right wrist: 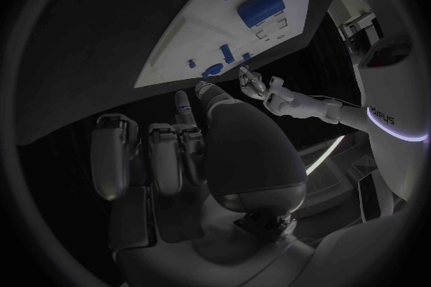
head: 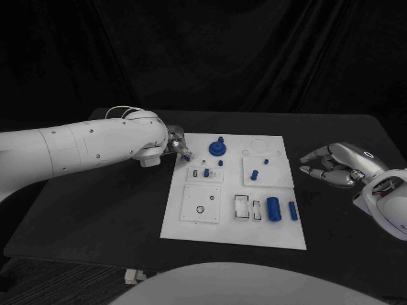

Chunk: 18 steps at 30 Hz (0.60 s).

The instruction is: Assemble the parts on the task board

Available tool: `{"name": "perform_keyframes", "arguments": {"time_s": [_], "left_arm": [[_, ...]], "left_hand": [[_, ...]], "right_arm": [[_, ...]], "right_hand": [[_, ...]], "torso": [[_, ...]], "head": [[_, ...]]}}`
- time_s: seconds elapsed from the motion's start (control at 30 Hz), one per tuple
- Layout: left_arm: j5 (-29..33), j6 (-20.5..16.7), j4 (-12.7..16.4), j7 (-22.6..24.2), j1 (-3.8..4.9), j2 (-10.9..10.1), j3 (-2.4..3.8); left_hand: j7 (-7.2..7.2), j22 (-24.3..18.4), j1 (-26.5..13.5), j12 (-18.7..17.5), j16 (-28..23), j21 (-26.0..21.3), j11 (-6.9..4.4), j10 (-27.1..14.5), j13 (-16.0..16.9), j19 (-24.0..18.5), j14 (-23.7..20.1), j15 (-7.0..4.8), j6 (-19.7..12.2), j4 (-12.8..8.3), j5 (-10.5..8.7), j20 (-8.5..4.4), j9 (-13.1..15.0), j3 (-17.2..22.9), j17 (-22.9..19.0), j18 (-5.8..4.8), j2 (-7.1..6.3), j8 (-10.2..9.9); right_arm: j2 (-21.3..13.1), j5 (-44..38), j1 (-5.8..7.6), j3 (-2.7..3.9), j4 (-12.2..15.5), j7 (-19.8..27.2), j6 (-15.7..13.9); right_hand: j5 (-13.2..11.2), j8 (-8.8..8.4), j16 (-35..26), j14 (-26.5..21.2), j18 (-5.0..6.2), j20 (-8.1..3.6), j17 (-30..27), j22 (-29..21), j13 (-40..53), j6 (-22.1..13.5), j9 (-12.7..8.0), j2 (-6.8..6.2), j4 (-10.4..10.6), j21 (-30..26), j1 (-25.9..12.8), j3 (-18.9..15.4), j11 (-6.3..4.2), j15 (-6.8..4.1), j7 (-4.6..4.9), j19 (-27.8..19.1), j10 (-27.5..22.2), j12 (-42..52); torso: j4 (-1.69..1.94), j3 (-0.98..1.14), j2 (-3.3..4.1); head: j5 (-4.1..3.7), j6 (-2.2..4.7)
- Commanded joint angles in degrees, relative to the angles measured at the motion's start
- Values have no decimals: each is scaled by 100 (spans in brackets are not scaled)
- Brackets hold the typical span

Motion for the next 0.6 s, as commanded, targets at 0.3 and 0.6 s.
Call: {"name": "perform_keyframes", "arguments": {"time_s": [0.3,0.6], "left_arm": [[324,12,743,-363,147,-272,6],[263,-39,851,-364,69,-250,4]], "left_hand": [[-34,1191,-79,15,-28,-28,-28,608,1507,217,585,-10,36,-71,-78,-12,-2,157,1509,74,-59,-27],[-32,1188,-108,15,-28,-35,-27,608,1507,214,585,-11,35,-53,-157,-14,-6,184,1509,76,-50,-39]], "right_arm": [[-16,-11,-28,2,-1,-89,24],[-26,-11,-66,2,-2,-73,15]], "right_hand": [[37,-22,-39,582,85,39,1452,1214,1509,50,-7,5,2,-29,56,39,35,36,-3,120,585,15],[38,-24,-46,579,87,40,1445,1211,1509,50,-8,2,1,-37,55,42,35,36,-3,115,585,15]], "torso": [[2,-10,15],[-9,-11,10]], "head": [[65,1],[86,1]]}}
